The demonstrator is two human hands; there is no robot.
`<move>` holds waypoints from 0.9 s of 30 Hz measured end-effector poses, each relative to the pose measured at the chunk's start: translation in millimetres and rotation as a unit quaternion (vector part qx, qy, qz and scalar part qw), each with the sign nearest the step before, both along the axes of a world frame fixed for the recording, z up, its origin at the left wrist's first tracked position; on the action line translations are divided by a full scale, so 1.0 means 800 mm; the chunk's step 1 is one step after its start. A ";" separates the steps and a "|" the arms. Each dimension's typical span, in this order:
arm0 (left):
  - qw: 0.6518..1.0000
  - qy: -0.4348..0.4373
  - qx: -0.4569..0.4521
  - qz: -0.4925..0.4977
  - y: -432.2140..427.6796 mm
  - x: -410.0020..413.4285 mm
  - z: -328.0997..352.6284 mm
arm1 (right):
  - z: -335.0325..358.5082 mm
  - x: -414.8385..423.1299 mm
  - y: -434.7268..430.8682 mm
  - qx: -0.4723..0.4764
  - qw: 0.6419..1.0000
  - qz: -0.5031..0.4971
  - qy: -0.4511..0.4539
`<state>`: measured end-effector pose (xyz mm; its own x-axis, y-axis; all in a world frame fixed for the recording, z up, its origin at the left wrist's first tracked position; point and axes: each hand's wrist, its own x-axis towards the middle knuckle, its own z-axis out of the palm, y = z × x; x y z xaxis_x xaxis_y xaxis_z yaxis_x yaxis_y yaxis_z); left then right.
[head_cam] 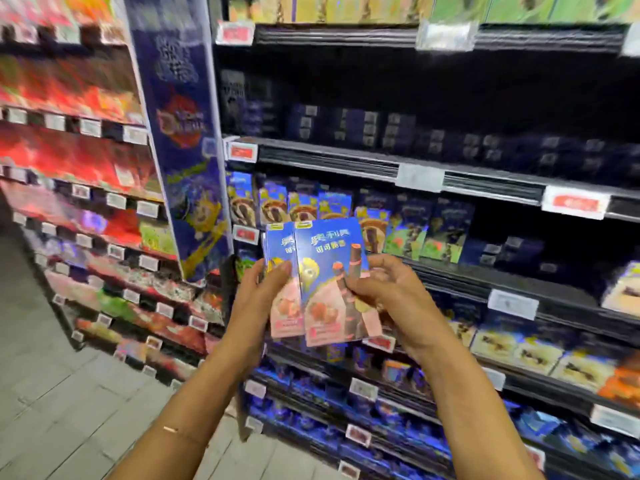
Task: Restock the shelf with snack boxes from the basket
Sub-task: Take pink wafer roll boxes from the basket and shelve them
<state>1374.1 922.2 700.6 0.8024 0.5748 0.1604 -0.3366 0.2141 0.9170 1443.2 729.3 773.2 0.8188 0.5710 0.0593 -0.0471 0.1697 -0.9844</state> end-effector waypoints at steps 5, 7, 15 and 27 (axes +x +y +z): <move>1.000 -0.024 0.014 0.014 0.071 0.027 0.043 | 0.041 0.035 0.060 -0.006 0.999 -0.008 -0.051; 0.999 -0.030 0.021 0.030 0.107 0.043 0.060 | 0.056 0.058 0.092 0.013 0.998 -0.028 -0.058; 0.995 -0.085 0.035 0.026 0.244 0.119 0.112 | 0.143 0.189 0.217 0.061 0.979 -0.141 -0.133; 0.993 -0.105 0.048 -0.036 0.332 0.172 0.125 | 0.194 0.341 0.410 -0.067 0.940 -0.278 -0.185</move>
<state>1511.8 1187.8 800.9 0.7844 0.4910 0.3789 -0.5087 0.1599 0.8460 1716.0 1057.1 928.3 0.9302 0.0834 0.3574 0.3626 -0.0595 -0.9300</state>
